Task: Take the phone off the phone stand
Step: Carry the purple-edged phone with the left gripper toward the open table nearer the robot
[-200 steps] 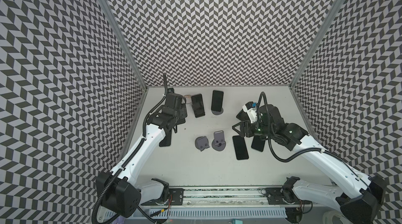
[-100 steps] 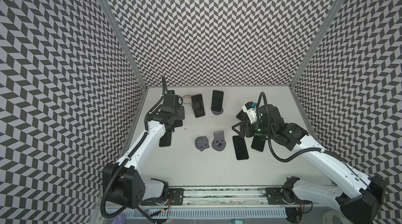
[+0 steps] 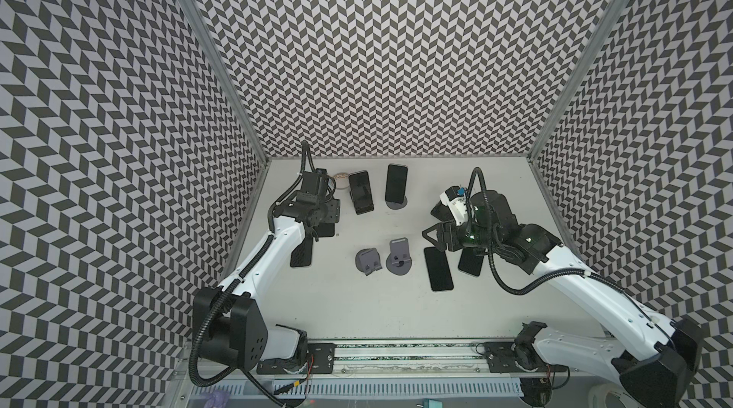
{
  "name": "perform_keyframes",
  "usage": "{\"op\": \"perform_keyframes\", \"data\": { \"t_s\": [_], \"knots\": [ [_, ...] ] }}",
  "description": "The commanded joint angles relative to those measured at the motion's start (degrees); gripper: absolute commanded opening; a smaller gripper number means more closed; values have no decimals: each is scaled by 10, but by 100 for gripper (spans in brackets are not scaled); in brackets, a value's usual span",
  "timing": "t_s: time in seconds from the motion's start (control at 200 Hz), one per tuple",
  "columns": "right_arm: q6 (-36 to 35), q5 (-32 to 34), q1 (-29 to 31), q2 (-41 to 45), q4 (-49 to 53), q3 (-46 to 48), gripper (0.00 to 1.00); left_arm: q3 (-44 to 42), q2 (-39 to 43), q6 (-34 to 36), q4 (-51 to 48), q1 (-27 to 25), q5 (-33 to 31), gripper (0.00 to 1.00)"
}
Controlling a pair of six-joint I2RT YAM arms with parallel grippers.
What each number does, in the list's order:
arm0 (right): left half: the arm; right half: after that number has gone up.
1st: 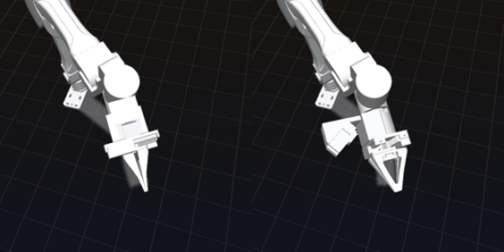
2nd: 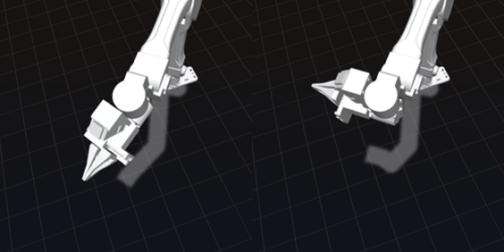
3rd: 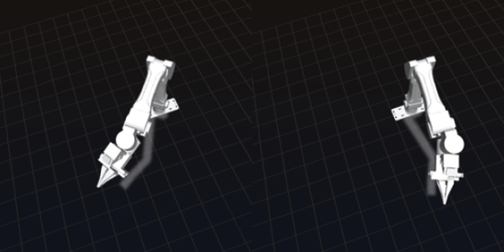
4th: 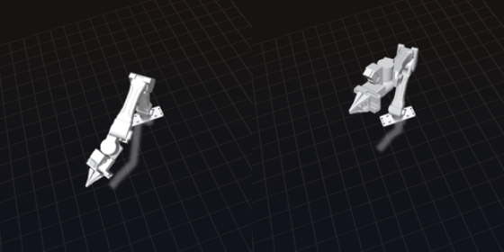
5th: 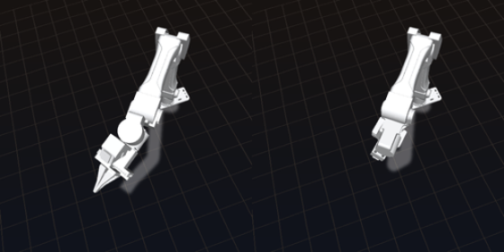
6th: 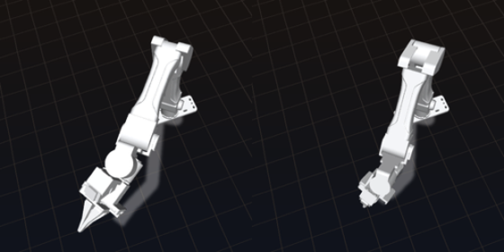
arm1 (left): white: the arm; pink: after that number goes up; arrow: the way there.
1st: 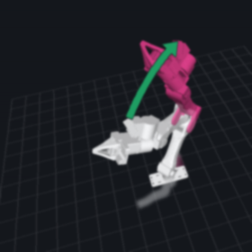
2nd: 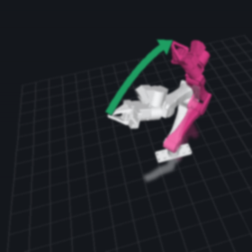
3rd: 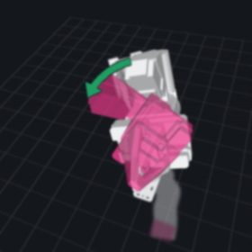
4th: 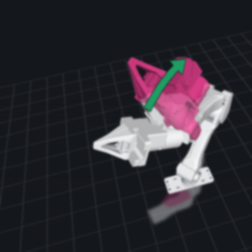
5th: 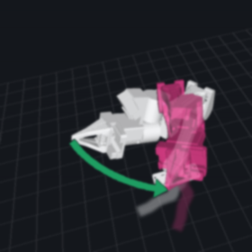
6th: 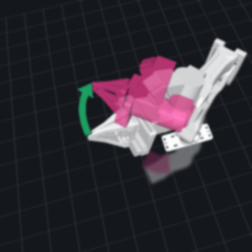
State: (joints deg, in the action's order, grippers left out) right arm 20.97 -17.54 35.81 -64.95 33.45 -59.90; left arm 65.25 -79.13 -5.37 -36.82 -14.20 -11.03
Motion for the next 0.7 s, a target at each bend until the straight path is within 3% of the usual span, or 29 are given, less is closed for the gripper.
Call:
{"op": "perform_keyframes", "data": {
  "t_s": [0.0, 0.691],
  "knots": [
    [-11, -6, 1, -3, -9, -20, 65, -2, -5, 27, -9, 4, 9, 55],
    [-13, -5, 1, 0, -1, -18, 65, 16, -72, 87, -52, 4, 60, 55]
  ]
}}
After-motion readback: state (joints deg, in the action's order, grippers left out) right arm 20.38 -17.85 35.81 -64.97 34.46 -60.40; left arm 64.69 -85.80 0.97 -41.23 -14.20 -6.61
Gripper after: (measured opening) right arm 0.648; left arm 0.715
